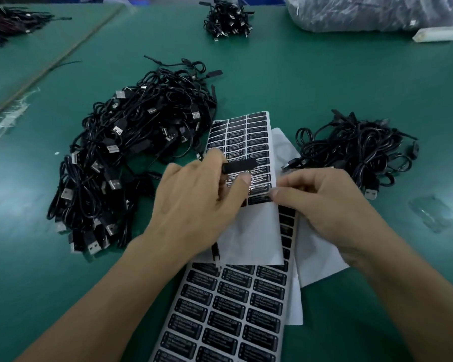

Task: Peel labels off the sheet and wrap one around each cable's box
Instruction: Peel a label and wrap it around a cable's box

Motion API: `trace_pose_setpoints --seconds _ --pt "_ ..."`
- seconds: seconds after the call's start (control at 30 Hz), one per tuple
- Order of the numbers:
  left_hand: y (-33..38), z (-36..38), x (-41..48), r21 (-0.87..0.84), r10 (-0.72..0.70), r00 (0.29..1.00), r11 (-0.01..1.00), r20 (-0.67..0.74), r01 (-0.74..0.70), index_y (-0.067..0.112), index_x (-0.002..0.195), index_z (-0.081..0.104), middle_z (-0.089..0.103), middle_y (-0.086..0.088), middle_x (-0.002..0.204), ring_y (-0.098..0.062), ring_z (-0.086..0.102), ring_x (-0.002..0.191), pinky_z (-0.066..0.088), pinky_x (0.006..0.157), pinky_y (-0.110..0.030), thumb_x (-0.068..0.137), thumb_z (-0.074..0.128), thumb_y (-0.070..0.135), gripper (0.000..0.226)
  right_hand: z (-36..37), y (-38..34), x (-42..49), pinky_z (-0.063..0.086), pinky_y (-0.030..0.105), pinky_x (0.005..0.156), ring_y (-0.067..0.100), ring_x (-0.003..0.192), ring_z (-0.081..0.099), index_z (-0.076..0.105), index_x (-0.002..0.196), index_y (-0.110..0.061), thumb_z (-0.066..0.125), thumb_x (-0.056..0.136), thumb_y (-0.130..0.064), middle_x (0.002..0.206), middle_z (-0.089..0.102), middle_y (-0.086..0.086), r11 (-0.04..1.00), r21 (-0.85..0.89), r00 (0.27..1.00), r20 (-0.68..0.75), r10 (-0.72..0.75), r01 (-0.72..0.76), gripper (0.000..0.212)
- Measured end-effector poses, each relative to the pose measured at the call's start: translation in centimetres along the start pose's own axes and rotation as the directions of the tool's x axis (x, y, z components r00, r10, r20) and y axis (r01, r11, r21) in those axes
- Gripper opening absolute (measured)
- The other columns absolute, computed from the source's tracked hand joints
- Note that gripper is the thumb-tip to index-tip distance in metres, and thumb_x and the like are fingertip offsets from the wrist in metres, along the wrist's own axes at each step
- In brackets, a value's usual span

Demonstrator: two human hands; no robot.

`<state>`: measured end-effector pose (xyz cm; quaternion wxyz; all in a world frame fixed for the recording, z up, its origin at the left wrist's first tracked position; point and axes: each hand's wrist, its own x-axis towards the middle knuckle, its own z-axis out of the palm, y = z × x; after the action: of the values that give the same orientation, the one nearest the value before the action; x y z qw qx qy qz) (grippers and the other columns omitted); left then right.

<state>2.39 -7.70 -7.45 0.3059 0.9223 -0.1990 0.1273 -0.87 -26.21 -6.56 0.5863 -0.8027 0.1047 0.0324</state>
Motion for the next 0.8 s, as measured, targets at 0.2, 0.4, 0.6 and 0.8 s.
trace_pose_setpoints --seconds 0.2,0.4,0.6,0.8 --pt "0.5 -0.4 -0.2 0.004 0.019 0.999 1.000 -0.032 -0.019 0.027 0.081 0.041 0.058 0.015 0.066 -0.003 0.048 0.062 0.040 0.075 -0.035 0.081 0.066 0.032 0.025 0.4 0.0 0.0 0.048 0.020 0.058 0.001 0.055 0.058 0.078 0.071 -0.027 0.075 0.086 -0.036 0.060 0.068 -0.008 0.999 0.019 0.999 0.019 0.046 -0.047 0.017" --pt "1.2 -0.2 -0.3 -0.159 -0.017 0.998 0.987 0.065 0.028 0.026 0.083 0.048 0.070 0.019 0.078 -0.005 0.064 0.069 0.053 0.066 -0.038 0.076 0.079 0.045 0.037 0.9 0.1 0.1 0.039 0.012 0.052 -0.004 0.045 0.045 0.074 0.060 -0.028 0.068 0.092 -0.037 0.049 0.054 -0.016 0.999 0.011 0.999 0.022 0.030 -0.030 0.033" --pt "1.1 0.1 -0.4 -0.281 -0.071 0.993 0.955 0.091 0.093 0.026 0.083 0.049 0.071 0.027 0.082 -0.007 0.066 0.066 0.056 0.063 -0.043 0.072 0.081 0.046 0.039 0.8 0.0 0.0 0.053 0.025 0.072 0.003 0.067 0.065 0.078 0.073 -0.023 0.067 0.093 -0.022 0.067 0.072 -0.008 0.999 0.019 0.999 0.045 0.027 -0.028 0.023" --pt "1.1 0.0 -0.3 -0.298 -0.067 0.994 0.950 0.090 0.091 0.024 0.083 0.050 0.071 0.026 0.081 -0.006 0.062 0.062 0.055 0.062 -0.042 0.070 0.081 0.047 0.041 0.7 -0.2 -0.2 0.029 0.004 0.038 -0.004 0.034 0.044 0.073 0.061 -0.018 0.067 0.093 -0.020 0.039 0.047 -0.018 1.000 0.024 0.999 0.044 0.011 -0.012 0.032"
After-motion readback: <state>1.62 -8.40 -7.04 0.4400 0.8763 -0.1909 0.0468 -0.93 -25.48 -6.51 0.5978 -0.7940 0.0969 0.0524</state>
